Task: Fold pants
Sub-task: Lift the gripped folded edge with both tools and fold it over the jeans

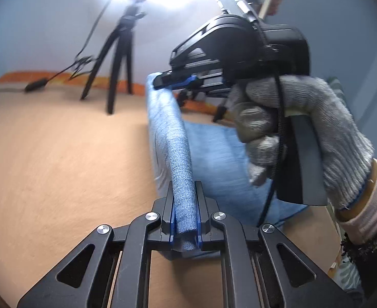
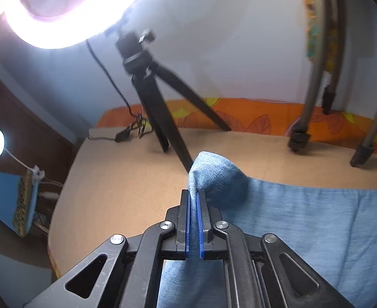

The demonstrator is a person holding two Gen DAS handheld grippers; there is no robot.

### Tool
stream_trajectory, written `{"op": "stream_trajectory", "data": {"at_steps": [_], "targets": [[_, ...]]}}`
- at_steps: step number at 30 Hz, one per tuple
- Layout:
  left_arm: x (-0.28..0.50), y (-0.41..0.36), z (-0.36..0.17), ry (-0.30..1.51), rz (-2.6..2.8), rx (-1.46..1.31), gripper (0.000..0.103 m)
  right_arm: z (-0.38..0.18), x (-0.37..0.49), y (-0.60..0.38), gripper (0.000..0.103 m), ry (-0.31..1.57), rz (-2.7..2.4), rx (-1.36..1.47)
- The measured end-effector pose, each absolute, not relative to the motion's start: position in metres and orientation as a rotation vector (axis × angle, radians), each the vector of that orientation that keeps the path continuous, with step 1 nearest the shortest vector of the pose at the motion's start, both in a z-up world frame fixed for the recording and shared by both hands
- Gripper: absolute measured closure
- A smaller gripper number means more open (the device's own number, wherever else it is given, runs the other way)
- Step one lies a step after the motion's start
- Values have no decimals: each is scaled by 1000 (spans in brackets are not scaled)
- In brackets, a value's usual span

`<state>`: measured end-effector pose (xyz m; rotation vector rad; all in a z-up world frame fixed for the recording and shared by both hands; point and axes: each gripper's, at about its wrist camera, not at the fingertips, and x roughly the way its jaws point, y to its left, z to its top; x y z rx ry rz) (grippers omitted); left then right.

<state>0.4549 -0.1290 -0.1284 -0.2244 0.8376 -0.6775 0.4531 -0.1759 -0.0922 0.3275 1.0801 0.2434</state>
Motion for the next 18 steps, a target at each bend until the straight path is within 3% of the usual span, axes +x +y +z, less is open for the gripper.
{"op": "stream_trajectory", "data": {"at_steps": [18], "targets": [[444,-230,-94,792,-866,-164,94,-47,403,-286,101,955,189,447]]}}
